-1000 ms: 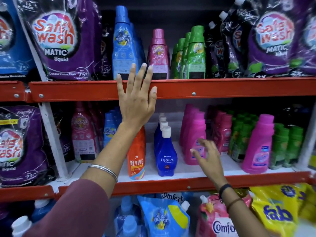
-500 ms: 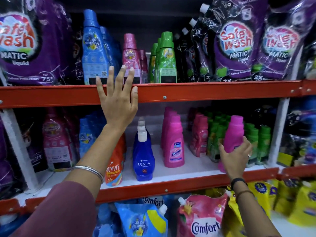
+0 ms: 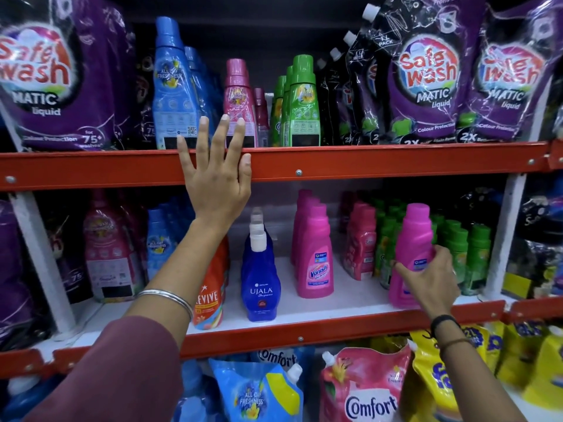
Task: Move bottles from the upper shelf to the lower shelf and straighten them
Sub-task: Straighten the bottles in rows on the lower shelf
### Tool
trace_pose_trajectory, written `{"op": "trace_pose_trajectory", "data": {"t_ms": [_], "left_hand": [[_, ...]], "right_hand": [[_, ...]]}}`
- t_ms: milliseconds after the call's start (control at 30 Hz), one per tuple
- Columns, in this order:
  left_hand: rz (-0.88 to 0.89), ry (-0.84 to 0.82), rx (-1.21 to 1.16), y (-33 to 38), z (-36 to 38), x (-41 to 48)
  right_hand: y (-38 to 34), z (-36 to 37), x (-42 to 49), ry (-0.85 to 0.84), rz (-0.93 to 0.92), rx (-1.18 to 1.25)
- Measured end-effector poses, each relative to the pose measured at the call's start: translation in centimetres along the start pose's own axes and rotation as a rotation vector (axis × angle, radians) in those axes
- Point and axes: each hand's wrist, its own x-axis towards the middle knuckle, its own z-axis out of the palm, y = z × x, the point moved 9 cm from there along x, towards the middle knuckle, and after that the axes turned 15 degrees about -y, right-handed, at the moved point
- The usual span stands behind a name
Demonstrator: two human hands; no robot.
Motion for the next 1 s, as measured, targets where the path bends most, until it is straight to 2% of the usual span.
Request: {"op": "trace_pose_trajectory", "data": {"t_ms": [167,400,667,1000], "left_hand": [[0.004,0.011,0.005,0.0,-0.1,0.0],[0.019,0.015,-0.002,0.0,-0.2,-0.1],[0.026,0.024,-0.007,0.1,-0.1,0.0],[-0.003,-0.023,-0.061,0.2,0.1,-0.3]], "right_hand": [[-4.8,1.2,-2.0,-0.017,-0.046,0.041],[-9.9,6.0,-5.0,-0.144,-0.076,0.056],[-10.2,9.7,-6.4,-0.17,-0.051,0.0],[-10.2,10.8,-6.9,-0.204,-0.064,-0.075]]}}
